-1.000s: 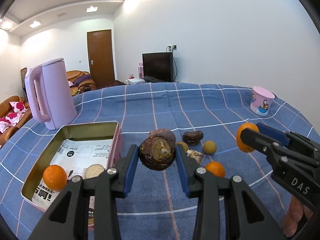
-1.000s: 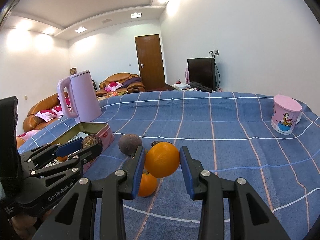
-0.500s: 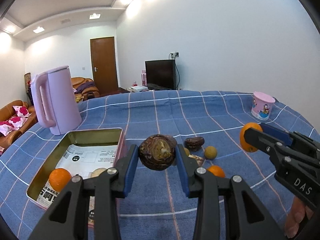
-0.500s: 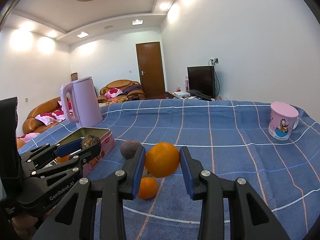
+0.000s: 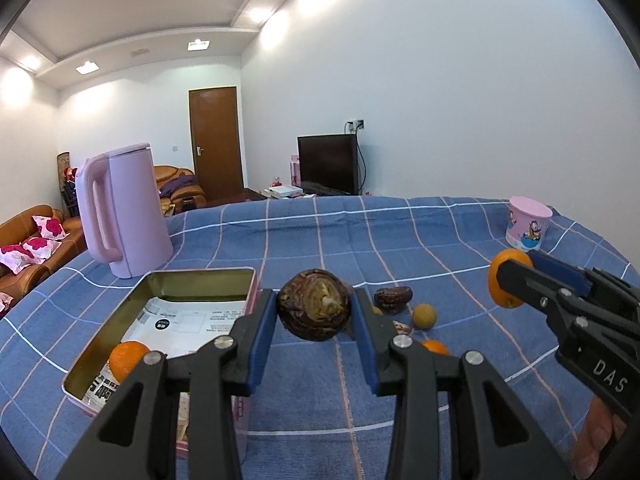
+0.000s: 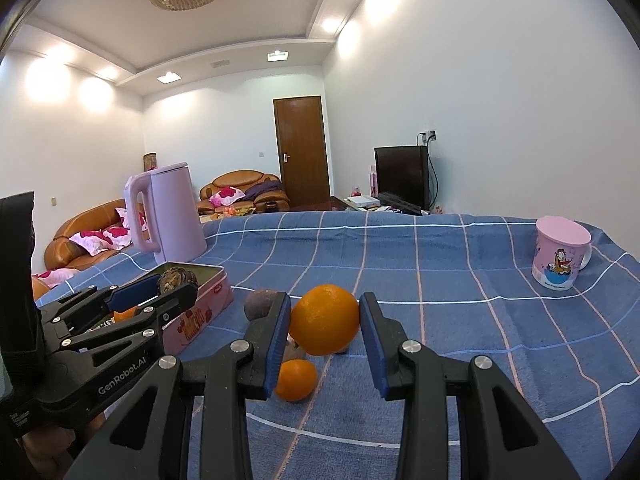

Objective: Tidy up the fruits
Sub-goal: 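Lift the brown fruit with the left gripper while the right lifts the orange toward the tin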

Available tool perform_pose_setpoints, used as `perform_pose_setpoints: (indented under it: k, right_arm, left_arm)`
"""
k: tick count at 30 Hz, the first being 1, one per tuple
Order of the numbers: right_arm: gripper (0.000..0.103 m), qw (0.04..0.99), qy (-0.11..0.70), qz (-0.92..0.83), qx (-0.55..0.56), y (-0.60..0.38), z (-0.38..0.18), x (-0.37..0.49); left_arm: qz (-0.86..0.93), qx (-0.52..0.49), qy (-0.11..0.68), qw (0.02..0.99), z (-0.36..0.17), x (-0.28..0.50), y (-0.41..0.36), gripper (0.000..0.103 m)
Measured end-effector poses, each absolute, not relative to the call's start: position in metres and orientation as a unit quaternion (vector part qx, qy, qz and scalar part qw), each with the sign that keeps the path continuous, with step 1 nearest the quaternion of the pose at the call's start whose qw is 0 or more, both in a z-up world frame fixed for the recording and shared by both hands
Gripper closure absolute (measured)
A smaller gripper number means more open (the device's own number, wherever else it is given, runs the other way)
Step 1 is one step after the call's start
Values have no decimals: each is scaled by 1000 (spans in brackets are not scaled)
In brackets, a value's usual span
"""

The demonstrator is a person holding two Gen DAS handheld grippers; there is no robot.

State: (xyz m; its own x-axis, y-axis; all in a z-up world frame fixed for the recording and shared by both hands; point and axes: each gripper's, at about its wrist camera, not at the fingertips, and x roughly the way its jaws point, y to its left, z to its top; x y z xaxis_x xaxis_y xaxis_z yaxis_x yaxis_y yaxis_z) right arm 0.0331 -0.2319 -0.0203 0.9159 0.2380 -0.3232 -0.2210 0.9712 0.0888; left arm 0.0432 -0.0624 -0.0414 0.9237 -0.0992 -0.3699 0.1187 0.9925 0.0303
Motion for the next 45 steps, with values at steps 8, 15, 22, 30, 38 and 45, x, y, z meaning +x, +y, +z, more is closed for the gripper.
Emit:
perform_pose_setpoints:
  k: [8,15,22,30,38,45]
  right_arm:
    - [66,981,156,115,25,-232,-19,29]
    - [66,983,144,112,27,-233,-17,26]
    - [66,985,136,105,20,-231,-15,22]
    - [66,984,141,107,14,-221,-15,25]
    - [66,982,146,122,6,-203,-16,32]
    - [66,978,150,143,-3,-180,-17,39]
  left_arm:
    - [-50,28,169,984,-39,37,-63,63]
    - [-41,28,155,987,-37,32,-62,63]
    - [-29,35,146,988,-36,30,-60,63]
    - [-2,39,150,988,-35,32,-48,63]
    - [20,28,164,986,-37,39,-27,63]
    - [42,17,170,984,-36,41,-3,63]
